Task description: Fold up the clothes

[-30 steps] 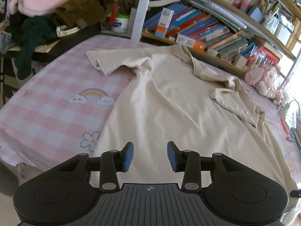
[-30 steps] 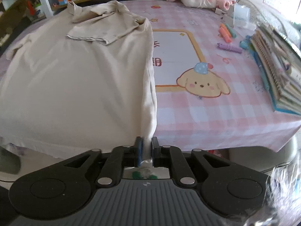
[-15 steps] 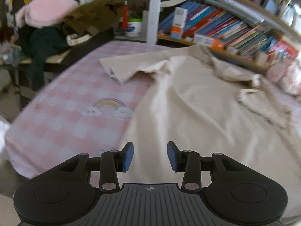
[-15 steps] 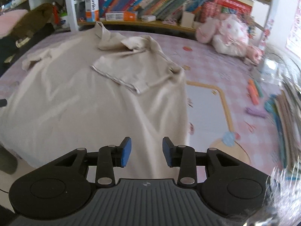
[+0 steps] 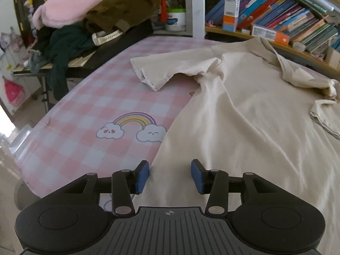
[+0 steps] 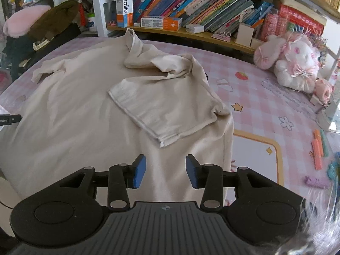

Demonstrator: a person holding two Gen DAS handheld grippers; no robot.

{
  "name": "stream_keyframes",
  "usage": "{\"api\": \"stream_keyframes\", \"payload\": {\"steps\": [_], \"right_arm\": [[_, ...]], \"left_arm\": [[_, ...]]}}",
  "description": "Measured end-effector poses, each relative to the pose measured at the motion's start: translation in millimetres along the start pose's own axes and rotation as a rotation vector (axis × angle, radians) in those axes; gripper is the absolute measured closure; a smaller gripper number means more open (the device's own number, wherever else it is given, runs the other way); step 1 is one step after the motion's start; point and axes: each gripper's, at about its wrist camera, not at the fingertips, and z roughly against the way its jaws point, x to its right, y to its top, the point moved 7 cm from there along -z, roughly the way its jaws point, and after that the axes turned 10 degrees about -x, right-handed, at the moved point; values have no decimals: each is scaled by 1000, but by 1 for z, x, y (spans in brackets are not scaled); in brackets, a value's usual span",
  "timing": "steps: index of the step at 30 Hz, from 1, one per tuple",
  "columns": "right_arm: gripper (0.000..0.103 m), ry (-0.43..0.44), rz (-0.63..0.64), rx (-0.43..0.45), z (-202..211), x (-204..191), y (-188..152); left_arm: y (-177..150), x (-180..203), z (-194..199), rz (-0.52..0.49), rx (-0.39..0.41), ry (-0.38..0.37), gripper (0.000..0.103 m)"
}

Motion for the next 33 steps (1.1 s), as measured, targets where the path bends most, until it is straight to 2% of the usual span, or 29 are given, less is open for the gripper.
{"api": "stream_keyframes", "payload": {"steps": [9, 14, 18, 20, 21, 22, 24, 29, 33], "right_arm": [[62, 51, 23, -66, -28, 20, 1], [62, 43, 39, -102, -36, 21, -3], [61, 8, 1, -104, -39, 25, -4], [62, -21, -34, -103, -40, 29, -3], [62, -33, -56, -102, -40, 31, -3], [64, -45, -79, -101, -40, 34, -3], [65, -65, -126, -103, -42, 39, -5], [75, -97, -184, -87, -46, 44, -5], [75, -108, -198, -68, -53, 47, 3]], "left_arm": [[47, 30, -16, -64, 25, 11, 57], [77, 37, -38, -82, 18, 17, 57], [95, 35, -55, -74, 10, -12, 57], [102, 30, -62, -25, -1, -63, 58], [105, 27, -63, 2, -4, -87, 64], [108, 25, -65, 27, -6, -109, 79], [112, 23, -67, 26, -15, -122, 98], [118, 13, -70, 36, -23, -117, 98], [121, 8, -72, -3, -16, -117, 98]]}}
